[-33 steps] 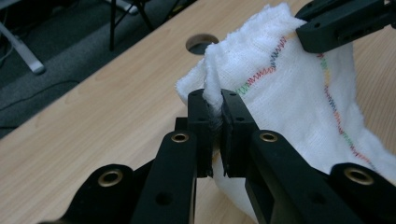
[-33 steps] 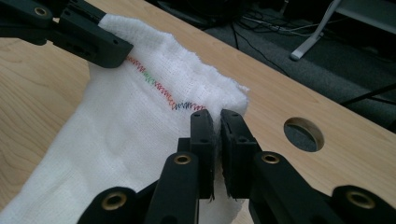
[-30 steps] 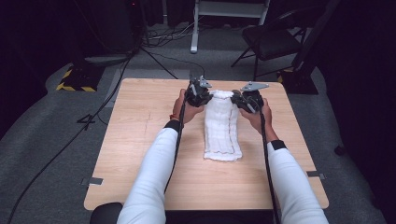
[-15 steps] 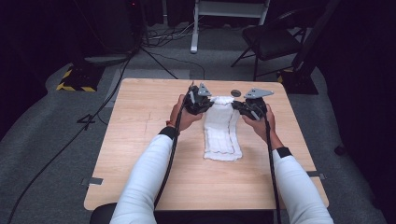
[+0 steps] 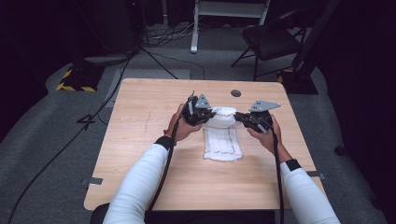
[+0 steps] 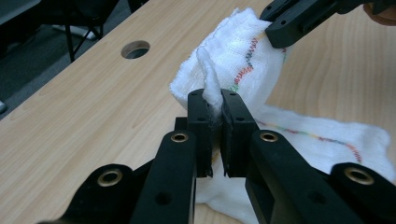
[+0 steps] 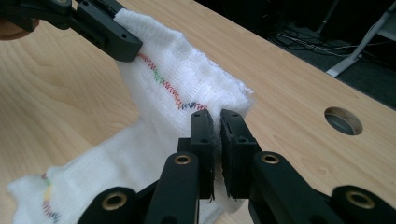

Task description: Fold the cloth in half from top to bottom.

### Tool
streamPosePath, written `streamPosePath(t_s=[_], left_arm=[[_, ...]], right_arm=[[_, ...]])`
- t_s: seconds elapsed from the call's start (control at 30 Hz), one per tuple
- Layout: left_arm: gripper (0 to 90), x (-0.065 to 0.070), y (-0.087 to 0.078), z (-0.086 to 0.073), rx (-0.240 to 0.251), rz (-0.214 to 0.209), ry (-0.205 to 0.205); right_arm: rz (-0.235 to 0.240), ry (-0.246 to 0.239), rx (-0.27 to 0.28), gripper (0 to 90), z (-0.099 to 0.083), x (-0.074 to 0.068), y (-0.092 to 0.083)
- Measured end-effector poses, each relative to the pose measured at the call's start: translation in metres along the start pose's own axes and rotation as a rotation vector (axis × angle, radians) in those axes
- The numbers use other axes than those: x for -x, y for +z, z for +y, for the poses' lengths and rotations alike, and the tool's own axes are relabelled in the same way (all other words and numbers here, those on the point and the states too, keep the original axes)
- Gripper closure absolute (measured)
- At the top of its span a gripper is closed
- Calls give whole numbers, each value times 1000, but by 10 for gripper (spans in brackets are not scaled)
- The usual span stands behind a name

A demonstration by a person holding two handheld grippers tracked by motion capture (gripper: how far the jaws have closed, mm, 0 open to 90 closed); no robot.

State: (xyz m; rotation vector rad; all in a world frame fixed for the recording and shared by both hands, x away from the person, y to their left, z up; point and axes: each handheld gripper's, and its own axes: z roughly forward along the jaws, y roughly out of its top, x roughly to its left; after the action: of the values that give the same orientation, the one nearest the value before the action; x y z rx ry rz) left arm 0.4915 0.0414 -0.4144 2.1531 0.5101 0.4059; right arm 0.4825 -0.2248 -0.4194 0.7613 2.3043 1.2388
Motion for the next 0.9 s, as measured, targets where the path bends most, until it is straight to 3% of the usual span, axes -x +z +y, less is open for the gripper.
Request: streamPosePath(t_s=[0.5, 0.9], left_arm=[[835, 32, -6, -30, -33, -71, 63], [821, 56, -3, -52, -101, -130, 113]], right_arm=[[110, -43, -35, 846, -26, -25, -11], [168, -65, -98, 825, -51, -44, -18]])
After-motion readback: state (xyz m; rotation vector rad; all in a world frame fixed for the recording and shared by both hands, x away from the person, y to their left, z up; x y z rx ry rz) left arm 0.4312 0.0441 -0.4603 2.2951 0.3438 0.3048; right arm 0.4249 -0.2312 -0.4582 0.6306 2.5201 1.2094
